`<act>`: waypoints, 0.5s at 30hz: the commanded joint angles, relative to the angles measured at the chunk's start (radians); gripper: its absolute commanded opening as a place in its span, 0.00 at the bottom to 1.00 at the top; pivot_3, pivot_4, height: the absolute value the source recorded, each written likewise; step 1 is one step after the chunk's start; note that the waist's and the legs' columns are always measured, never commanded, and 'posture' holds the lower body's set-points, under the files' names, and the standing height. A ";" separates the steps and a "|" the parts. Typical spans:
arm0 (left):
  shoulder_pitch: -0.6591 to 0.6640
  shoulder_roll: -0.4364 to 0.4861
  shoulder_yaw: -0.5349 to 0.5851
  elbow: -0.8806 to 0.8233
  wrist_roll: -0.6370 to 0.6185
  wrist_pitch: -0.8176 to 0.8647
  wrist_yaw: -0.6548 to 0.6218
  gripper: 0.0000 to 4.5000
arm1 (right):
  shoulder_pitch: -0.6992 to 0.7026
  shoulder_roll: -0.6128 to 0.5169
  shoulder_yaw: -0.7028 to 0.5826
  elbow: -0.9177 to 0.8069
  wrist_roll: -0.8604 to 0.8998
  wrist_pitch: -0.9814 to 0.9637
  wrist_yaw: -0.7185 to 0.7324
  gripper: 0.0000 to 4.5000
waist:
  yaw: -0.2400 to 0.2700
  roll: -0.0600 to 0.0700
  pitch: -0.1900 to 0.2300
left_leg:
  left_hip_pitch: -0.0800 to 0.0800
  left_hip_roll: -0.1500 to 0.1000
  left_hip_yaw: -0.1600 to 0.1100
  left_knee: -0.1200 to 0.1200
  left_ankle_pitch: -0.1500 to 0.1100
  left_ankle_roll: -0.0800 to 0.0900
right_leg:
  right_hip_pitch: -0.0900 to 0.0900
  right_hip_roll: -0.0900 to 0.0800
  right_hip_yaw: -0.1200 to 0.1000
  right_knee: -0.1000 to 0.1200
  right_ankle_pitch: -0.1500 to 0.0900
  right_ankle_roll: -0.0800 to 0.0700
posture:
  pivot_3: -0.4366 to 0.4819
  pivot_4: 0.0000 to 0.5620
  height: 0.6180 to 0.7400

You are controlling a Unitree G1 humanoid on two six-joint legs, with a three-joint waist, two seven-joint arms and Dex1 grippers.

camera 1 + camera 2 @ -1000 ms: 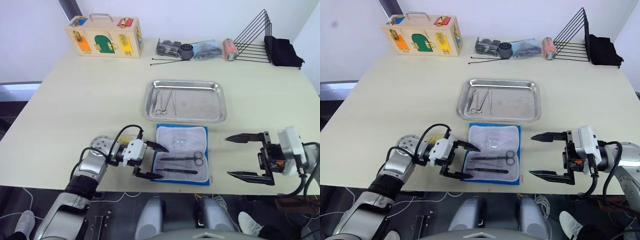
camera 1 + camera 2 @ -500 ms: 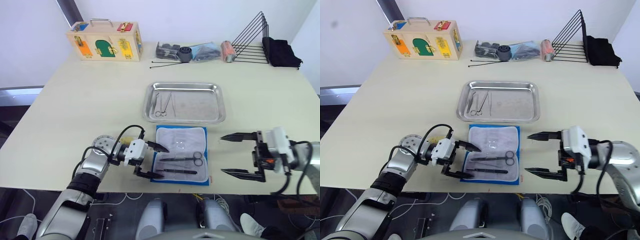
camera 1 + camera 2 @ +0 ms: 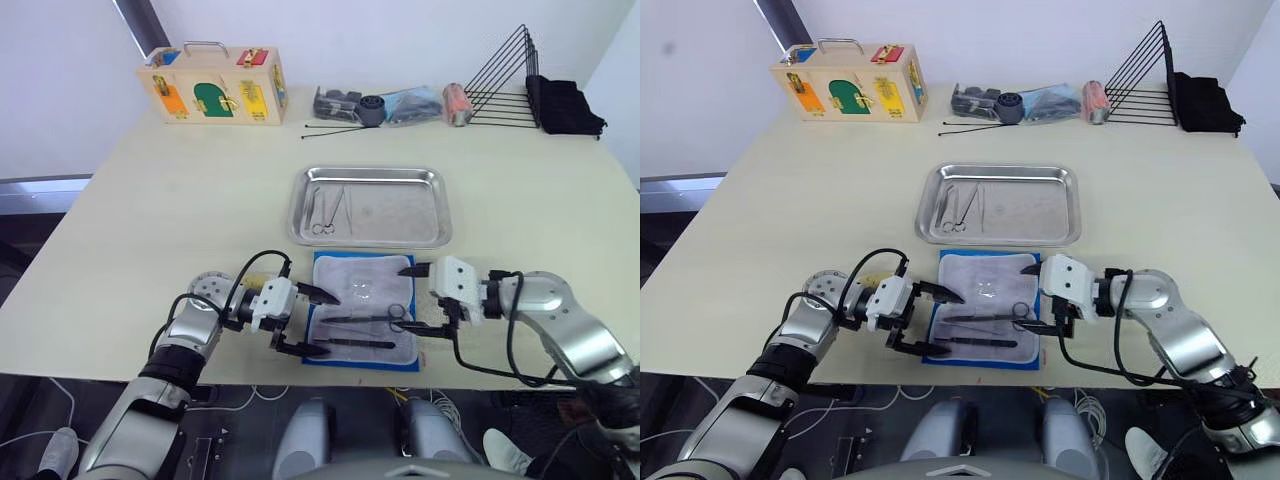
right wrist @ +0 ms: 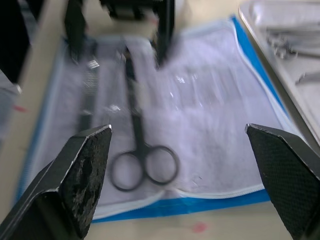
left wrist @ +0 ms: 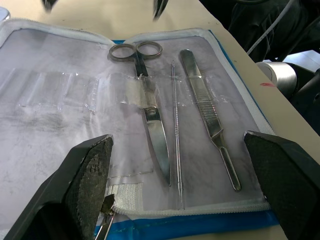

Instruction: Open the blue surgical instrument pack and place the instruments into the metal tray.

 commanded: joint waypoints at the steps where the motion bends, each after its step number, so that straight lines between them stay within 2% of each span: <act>1: 0.028 -0.004 -0.036 0.056 0.068 0.024 -0.005 0.98 | -0.055 0.019 0.059 0.011 -0.072 0.035 -0.018 1.00 | 0.000 0.000 0.000 | 0.000 0.000 0.000 0.000 0.000 0.000 | 0.000 0.000 0.000 0.000 0.000 0.000 | 0.48 0.27 1.00; 7: 0.032 -0.004 -0.039 0.055 0.073 0.030 -0.001 0.98 | -0.092 0.072 0.117 0.051 -0.107 0.079 -0.023 1.00 | 0.000 0.001 -0.001 | 0.000 0.000 0.000 0.000 0.000 0.000 | 0.000 0.000 0.000 0.000 0.000 0.000 | 0.48 0.27 1.00; 14: 0.042 -0.007 -0.043 0.054 0.085 0.027 0.014 0.98 | -0.096 0.062 0.158 0.083 -0.143 0.089 0.009 1.00 | 0.000 0.001 -0.006 | 0.000 0.000 0.000 0.000 0.000 0.000 | 0.000 0.000 0.000 0.000 0.000 0.000 | 0.48 0.27 1.00; 15: 0.043 -0.007 -0.042 0.053 0.086 0.027 0.016 0.99 | -0.096 0.061 0.162 0.083 -0.147 0.091 0.011 0.94 | 0.000 0.001 -0.007 | 0.000 0.000 0.000 0.000 0.000 0.000 | 0.000 0.000 0.000 0.000 0.000 0.000 | 0.48 0.27 1.00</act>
